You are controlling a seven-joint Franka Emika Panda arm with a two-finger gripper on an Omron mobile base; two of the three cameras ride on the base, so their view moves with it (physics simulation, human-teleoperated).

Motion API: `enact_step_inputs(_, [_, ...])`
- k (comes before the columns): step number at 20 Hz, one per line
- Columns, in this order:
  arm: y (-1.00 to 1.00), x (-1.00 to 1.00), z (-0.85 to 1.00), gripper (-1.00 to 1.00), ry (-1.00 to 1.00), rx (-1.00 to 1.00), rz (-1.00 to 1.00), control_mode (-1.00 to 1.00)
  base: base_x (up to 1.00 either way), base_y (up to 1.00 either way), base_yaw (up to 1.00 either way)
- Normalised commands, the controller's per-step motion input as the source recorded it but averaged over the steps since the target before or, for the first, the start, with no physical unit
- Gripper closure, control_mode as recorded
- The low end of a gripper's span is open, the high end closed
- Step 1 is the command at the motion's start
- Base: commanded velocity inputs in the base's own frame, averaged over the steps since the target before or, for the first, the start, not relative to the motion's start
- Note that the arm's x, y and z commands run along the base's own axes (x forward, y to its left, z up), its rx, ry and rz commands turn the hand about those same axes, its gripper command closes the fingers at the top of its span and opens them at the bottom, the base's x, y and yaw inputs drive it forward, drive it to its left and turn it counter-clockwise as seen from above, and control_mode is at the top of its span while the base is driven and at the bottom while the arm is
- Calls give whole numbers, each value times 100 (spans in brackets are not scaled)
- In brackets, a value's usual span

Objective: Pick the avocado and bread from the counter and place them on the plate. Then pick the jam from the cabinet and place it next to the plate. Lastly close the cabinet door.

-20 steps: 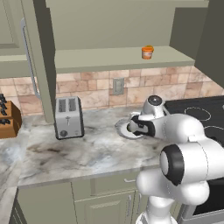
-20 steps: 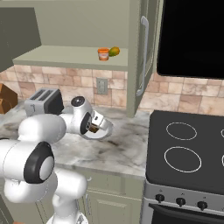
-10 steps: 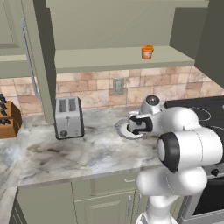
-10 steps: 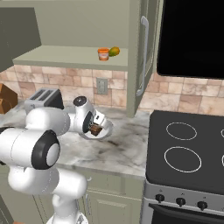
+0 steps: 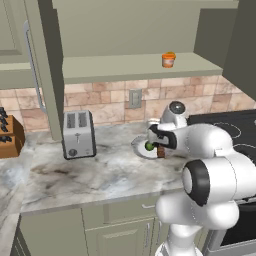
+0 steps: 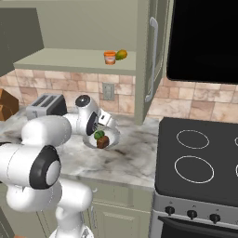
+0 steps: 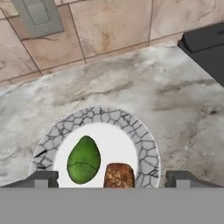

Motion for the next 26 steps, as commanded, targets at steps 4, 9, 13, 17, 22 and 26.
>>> enact_step_inputs(4, [0, -24, 100, -100, -26, 0, 0, -100, 0, 0, 0])
enact_step_inputs(9, [0, -33, 100, -100, -33, 0, 0, -100, 0, 0, 0])
enact_step_inputs(13, [17, -19, 99, -100, -28, -2, 0, -100, 0, 0, 0])
enact_step_inputs(17, [13, -8, 94, -100, -26, -2, 0, -100, 0, 0, 0])
enact_step_inputs(22, [0, -19, 98, -100, -30, 0, 0, -100, 0, 0, 0])
enact_step_inputs(26, [0, -20, 63, -100, -19, 0, 0, -100, 0, 0, 0])
